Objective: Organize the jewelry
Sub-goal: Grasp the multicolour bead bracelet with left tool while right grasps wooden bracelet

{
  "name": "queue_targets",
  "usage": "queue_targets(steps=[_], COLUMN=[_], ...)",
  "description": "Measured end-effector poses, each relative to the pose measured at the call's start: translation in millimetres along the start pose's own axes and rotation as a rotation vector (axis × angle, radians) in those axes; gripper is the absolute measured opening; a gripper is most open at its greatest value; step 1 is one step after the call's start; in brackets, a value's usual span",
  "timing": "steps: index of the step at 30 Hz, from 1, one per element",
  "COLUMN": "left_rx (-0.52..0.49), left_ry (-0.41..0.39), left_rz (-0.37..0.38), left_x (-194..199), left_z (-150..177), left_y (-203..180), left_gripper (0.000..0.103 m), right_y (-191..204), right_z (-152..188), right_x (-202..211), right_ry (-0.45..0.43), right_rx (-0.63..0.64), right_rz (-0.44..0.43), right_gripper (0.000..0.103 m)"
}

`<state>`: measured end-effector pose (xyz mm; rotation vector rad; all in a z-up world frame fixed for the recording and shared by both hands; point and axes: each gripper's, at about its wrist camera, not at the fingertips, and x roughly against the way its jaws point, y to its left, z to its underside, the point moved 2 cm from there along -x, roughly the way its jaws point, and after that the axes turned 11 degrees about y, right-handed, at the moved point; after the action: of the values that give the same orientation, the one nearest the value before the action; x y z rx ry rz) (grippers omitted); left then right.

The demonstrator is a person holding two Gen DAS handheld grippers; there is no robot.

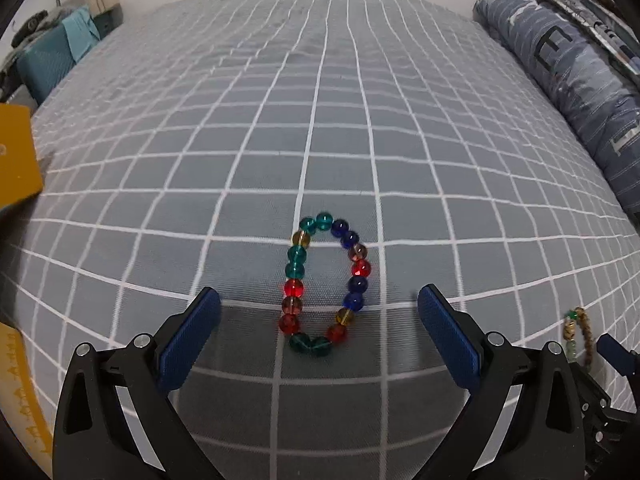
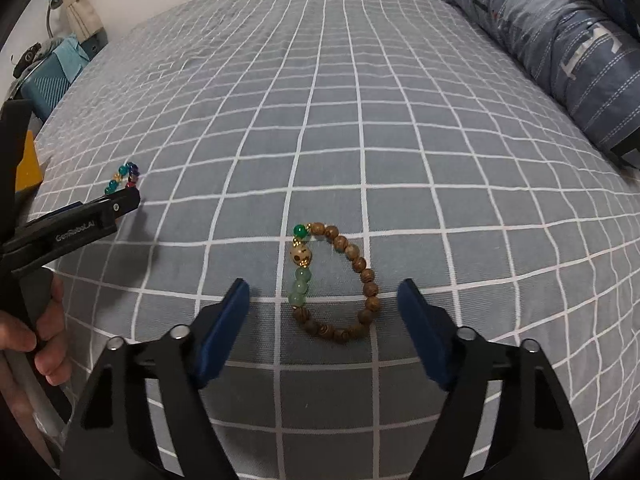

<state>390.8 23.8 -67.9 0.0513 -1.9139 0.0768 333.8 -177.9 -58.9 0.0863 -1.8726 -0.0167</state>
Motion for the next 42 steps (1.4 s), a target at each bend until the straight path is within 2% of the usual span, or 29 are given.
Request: queue_targets(steps=[3, 5, 9, 14, 16, 17, 20, 33, 34, 35, 42], left_rx=[-0.005, 0.001, 0.003, 0.001, 0.004, 0.007, 0.009, -0.006, -0.006, -0.005, -0.01], left_ry=[-0.004, -0.011, -0.023, -0.015, -0.013, -0.014, -0.023, -0.049, -0.05, -0.053, -0.063], left_rz=[-0.008, -0.005, -0.015, 0.0, -0.003, -0.001, 0.005, 0.019, 0.02, 0.022, 0.034], left_x=[-3.7, -2.7, -2.8, -0.8, 0.4, 1.5, 3.2, 11.9, 12.9, 14.4, 28.4], left_z=[-0.4, -0.2, -1.9, -2.4, -2.0, -1.7, -1.3, 2.3, 1.3, 1.6, 4.4], left_y=[0.0, 0.9, 3.5, 4.4, 3.9, 3.9, 3.6, 6.0, 6.5, 6.3, 5.8], left_gripper=[0.096, 0.09, 0.06, 0.036, 0.023, 0.019, 0.019, 0.018, 0.016, 0.0, 0.0], right_y=[0.0, -0.3, 0.3, -1.0, 0.2, -0.3, 0.6, 0.3, 0.7, 0.9, 4.6], right_z=[-1.0, -0.9, -1.1, -1.3, -1.4, -1.4, -1.8, -2.7, -1.9, -1.7, 1.2], right_x=[-5.0, -5.9, -8.3, -9.1, -9.1, -9.1, -9.2, -3.5, -2.8, -2.3, 9.0], right_ry=[0.01, 0.007, 0.01, 0.011, 0.01, 0.008, 0.002, -0.028, -0.03, -0.032, -0.055], right_rx=[0.006, 0.0, 0.011, 0.011, 0.019, 0.021, 0.018, 0.002, 0.001, 0.0, -0.005], right_rz=[0.012, 0.012, 0.029, 0.036, 0.05, 0.054, 0.079, 0.098, 0.098, 0.098, 0.103], right_gripper=[0.061, 0.054, 0.044, 0.027, 0.024, 0.017, 0.008, 0.007, 0.007, 0.007, 0.007])
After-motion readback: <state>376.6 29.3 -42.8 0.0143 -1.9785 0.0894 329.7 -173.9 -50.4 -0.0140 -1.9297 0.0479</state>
